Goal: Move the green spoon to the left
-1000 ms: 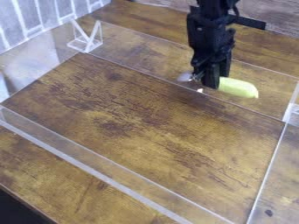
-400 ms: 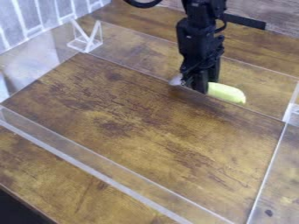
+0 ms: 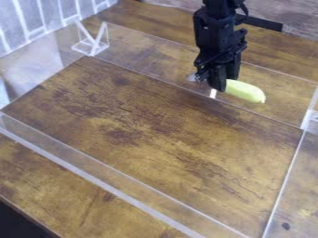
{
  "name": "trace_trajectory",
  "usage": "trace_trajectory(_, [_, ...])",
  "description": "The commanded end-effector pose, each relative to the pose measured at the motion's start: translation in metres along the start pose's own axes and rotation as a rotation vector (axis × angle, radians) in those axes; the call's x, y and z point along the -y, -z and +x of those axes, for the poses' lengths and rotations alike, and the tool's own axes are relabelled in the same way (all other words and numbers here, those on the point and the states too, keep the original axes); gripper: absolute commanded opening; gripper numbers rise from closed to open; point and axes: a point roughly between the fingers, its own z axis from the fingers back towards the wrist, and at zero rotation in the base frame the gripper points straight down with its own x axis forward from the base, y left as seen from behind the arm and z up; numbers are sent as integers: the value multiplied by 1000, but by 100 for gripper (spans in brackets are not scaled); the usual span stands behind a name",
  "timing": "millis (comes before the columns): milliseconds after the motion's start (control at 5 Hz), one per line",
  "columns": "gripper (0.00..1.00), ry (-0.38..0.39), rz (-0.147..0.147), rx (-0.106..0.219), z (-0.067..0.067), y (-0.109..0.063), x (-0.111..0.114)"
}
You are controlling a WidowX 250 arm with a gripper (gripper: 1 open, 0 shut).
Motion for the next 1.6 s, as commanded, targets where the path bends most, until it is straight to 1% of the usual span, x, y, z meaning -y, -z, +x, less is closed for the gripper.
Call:
trace_trajectory(0, [0,-37,-111,12,1,-48,12])
trace_trajectory(200, [0,-94,-130,16,9,-58,8])
trace_trajectory(400, [0,-126,-148,11,14,-64,9])
trace_trajectory(600, [0,-156,-166,17,21,-68,6])
trace_trajectory(800, [0,-199,-185,19,37,-82,3])
trace_trajectory(1000, [0,-242,-203,28,57,-96,-2])
trace_trajectory(1200, [0,-242,-204,54,79,-102,-7])
trace_trajectory(1400, [0,-229,-205,73,95,-104,-9])
